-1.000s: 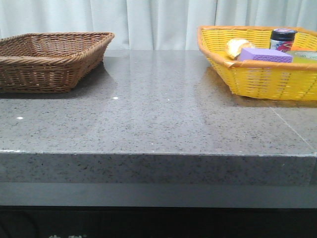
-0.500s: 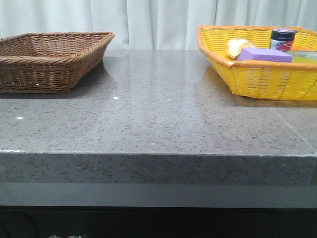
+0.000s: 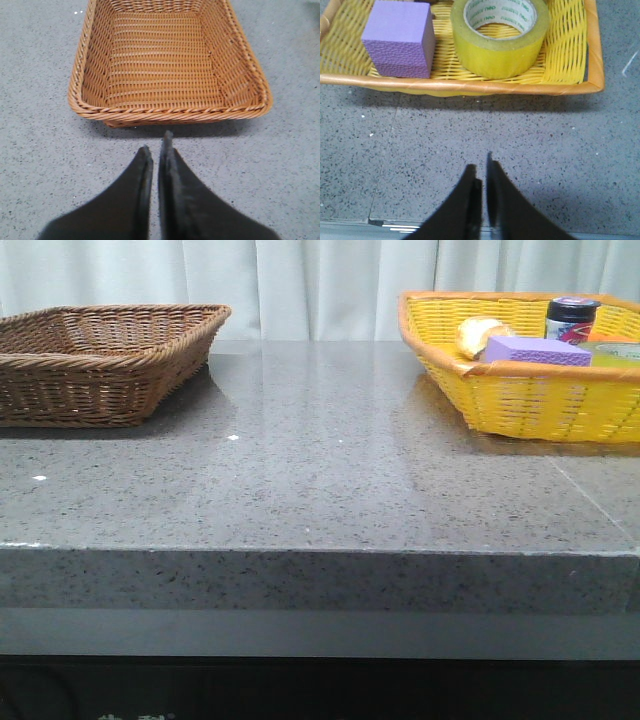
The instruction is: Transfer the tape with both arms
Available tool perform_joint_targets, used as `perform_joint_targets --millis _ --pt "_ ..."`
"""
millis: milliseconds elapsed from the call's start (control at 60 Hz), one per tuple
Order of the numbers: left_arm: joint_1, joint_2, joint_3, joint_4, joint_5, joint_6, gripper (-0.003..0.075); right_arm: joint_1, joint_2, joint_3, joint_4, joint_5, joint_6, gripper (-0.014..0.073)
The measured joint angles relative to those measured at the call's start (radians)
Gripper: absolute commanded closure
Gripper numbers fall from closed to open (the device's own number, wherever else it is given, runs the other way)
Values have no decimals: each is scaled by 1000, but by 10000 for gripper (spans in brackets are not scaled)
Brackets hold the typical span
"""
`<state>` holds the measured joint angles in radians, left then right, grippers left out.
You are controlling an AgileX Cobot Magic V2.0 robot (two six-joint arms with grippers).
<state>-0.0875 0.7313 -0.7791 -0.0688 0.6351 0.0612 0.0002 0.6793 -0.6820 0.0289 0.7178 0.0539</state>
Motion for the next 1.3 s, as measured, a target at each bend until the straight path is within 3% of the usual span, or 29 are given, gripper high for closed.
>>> perform_joint_targets --millis 117,200,517,800,1050,1300 --pt "0 0 0 6 -12 0 180 0 10 0 0 -2 0 60" --pt "0 0 0 8 -15 0 143 0 12 0 -2 -3 0 -22" --pt "-42 0 0 -16 -19 0 213 0 12 -8 -4 -1 0 -20" --pt "-287 0 0 -26 -10 2 229 0 106 -170 -19 54 0 -20" --pt "-514 0 0 -26 -8 2 229 0 322 -411 -62 183 9 -20" --pt "-599 0 0 -13 6 2 229 -21 550 -641 -87 293 22 -20"
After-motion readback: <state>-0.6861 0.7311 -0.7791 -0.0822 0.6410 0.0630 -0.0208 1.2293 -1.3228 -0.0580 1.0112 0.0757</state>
